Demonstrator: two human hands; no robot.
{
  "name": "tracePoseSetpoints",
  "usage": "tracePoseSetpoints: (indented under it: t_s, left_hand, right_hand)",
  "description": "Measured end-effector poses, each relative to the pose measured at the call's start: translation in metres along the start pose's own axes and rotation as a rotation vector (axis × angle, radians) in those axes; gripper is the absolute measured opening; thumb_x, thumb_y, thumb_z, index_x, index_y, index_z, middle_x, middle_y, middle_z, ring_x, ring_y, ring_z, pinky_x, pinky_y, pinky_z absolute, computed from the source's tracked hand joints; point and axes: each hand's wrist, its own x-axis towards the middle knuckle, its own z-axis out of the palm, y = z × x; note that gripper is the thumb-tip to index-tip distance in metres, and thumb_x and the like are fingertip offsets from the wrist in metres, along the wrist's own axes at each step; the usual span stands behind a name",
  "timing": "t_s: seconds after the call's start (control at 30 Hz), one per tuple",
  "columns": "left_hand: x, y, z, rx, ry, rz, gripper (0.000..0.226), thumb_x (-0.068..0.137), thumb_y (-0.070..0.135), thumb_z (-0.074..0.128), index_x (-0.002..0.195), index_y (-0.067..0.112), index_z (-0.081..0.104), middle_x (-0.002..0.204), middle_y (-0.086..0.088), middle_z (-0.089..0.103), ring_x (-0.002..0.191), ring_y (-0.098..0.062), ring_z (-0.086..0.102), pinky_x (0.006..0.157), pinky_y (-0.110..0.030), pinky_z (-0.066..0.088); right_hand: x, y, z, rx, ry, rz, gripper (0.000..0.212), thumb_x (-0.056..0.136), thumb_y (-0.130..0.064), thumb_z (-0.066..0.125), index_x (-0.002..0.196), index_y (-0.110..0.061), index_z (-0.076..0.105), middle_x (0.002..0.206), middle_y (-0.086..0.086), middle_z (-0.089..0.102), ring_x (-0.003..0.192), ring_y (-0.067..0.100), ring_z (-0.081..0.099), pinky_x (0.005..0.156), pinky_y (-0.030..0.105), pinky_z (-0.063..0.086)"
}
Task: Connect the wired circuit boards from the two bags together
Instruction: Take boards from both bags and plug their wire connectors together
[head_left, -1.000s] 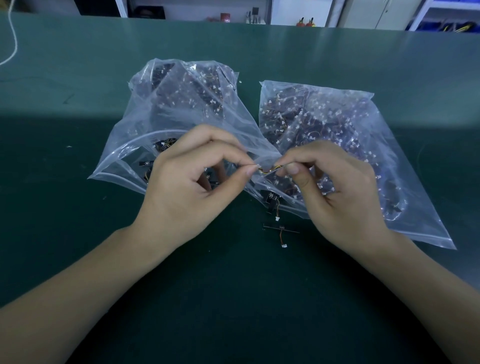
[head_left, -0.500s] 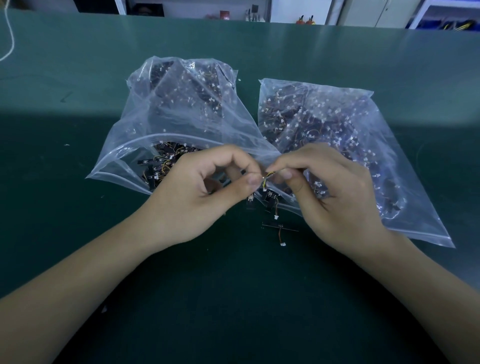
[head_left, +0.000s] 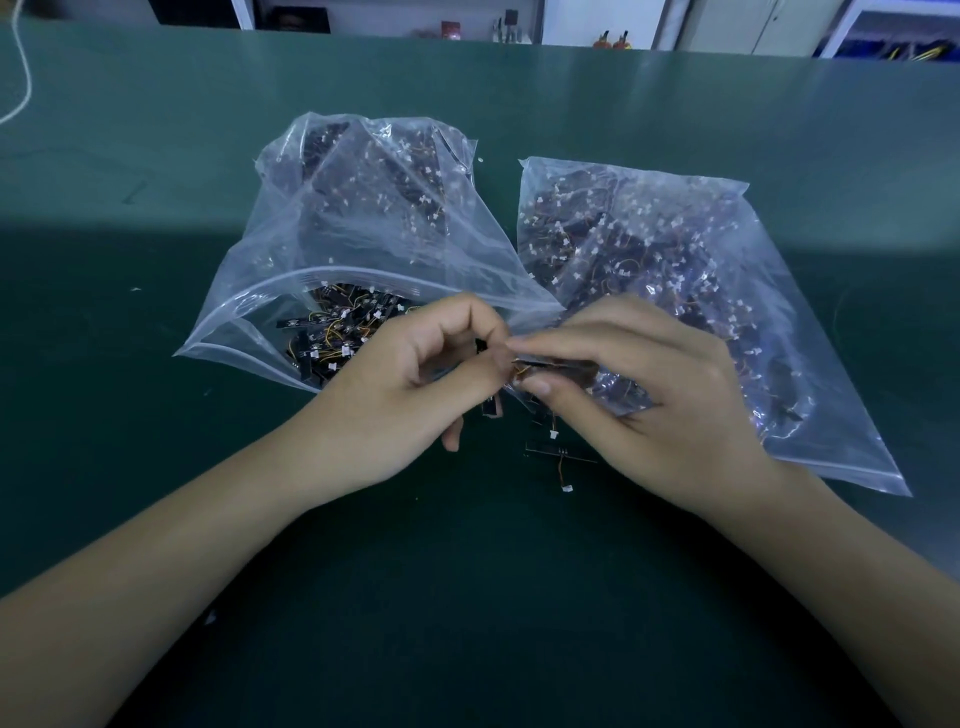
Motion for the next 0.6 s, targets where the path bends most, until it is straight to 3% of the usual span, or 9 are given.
tracePoseSetpoints:
  t_s: [0.07, 0.2, 0.37, 0.6]
  left_hand:
    - [-0.001, -0.001, 0.001, 0.030, 0.023, 0.015, 0.010, 0.101, 0.036, 0.063, 0.096, 0.028, 0.066, 0.085, -0.010, 0.067, 0.067, -0.027, 0.065, 0.055, -0.030, 0.052]
    - [-0.002, 0.001, 0.004, 0.125, 0.120, 0.077, 0.009, 0.104, 0.031, 0.065, 0.099, 0.024, 0.067, 0.081, -0.010, 0.063, 0.064, -0.018, 0.058, 0.050, -0.036, 0.050]
    - [-0.003, 0.005, 0.004, 0.184, 0.240, 0.175, 0.006, 0.107, 0.025, 0.063, 0.102, 0.021, 0.065, 0.083, -0.006, 0.062, 0.072, -0.028, 0.062, 0.054, -0.044, 0.049]
    - [-0.003, 0.006, 0.006, 0.203, 0.277, 0.220, 0.004, 0.107, 0.023, 0.062, 0.103, 0.023, 0.061, 0.086, 0.007, 0.064, 0.071, -0.017, 0.067, 0.051, -0.044, 0.049]
  right_hand:
    - [0.000, 0.001, 0.000, 0.022, -0.010, 0.021, 0.013, 0.099, -0.012, 0.079, 0.112, -0.011, 0.080, 0.104, -0.013, 0.071, 0.092, 0.003, 0.065, 0.083, 0.023, 0.051]
    - [0.001, -0.001, 0.000, 0.049, -0.032, 0.043, 0.005, 0.099, -0.010, 0.079, 0.103, -0.009, 0.081, 0.097, 0.001, 0.074, 0.087, 0.017, 0.069, 0.076, 0.031, 0.055]
    - [0.001, -0.011, 0.002, 0.141, -0.051, 0.181, 0.009, 0.096, -0.027, 0.078, 0.101, -0.020, 0.078, 0.098, -0.023, 0.071, 0.090, 0.006, 0.068, 0.086, 0.023, 0.051]
    - [0.002, -0.017, 0.003, 0.412, 0.000, 0.359, 0.013, 0.108, -0.022, 0.063, 0.102, -0.020, 0.074, 0.091, -0.006, 0.079, 0.092, 0.017, 0.075, 0.088, 0.036, 0.059]
